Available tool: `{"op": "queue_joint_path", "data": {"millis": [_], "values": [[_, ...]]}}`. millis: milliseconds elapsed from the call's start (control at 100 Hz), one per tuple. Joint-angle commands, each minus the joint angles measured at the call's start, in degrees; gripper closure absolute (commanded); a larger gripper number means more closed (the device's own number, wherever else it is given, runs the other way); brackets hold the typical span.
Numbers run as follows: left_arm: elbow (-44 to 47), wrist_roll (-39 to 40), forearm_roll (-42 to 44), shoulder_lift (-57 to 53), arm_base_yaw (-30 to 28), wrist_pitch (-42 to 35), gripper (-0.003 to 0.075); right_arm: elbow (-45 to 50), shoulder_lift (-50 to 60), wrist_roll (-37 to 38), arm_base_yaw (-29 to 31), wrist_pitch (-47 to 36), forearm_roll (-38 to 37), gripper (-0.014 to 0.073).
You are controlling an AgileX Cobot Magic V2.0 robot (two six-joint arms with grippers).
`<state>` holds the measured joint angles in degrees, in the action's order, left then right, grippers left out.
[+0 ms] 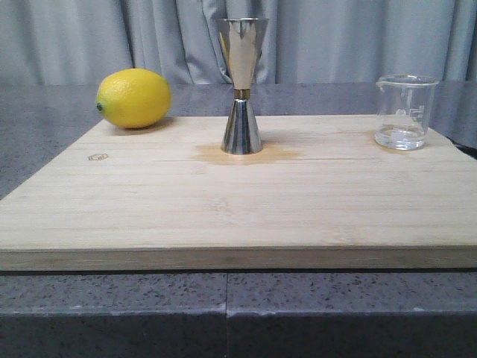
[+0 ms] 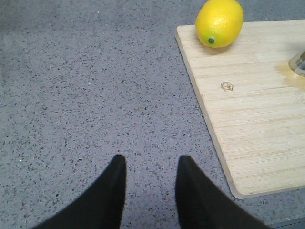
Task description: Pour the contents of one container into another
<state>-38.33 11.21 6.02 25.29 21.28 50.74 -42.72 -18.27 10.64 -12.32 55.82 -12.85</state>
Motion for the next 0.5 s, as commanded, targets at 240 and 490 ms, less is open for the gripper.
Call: {"op": "queue_joint_path", "data": {"millis": [240, 490], "values": [[-1.45, 0.56, 0.5, 0.39, 0.45, -4.19, 0.0739, -1.26, -0.67, -0.56, 0.31, -3.87, -1.74, 0.0665], [-1.45, 0.56, 0.5, 0.39, 0.45, -4.19, 0.0739, -1.26, -0.67, -0.56, 0.31, -3.65, -1.74, 0.0666]]}}
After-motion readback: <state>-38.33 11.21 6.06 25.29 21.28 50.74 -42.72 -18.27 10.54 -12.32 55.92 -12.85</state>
